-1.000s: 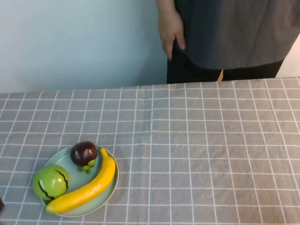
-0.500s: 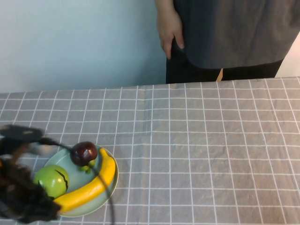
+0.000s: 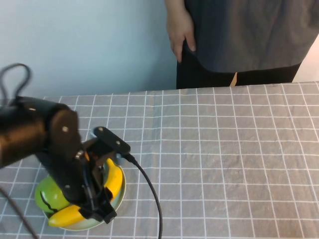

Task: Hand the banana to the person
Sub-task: Pick up the banana

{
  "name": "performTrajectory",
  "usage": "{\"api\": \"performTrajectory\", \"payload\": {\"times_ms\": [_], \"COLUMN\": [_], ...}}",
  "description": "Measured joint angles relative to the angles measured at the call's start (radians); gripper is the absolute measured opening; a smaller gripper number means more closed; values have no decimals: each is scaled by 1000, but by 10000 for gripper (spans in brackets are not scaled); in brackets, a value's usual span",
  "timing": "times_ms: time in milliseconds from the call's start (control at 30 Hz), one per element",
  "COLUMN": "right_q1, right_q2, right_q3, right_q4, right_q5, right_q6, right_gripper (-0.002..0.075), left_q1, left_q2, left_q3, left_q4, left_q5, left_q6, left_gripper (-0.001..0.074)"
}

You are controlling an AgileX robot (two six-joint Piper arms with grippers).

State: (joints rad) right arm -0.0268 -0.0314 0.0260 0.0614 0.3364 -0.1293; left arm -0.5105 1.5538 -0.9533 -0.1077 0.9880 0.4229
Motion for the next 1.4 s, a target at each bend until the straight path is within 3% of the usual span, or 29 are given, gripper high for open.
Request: {"api": "performTrajectory", "payload": {"times_ms": [133, 267, 1400], "right_q1": [0, 0, 0], "right_q2": [0, 0, 0], "right_q3": [0, 0, 0], "right_q4": [0, 0, 0], "right_q5": [0, 0, 0], "right_q6": [0, 0, 0], "right_gripper": [-6, -6, -6], "left_q1": [0, 0, 46], "left_q2": [93, 155, 379], "left_q3": [0, 0, -38], "left_q4": [97, 193, 295], "left_q5": [-86, -165, -311], "left_q6": [15, 21, 25], "left_gripper": [421, 468, 433]}}
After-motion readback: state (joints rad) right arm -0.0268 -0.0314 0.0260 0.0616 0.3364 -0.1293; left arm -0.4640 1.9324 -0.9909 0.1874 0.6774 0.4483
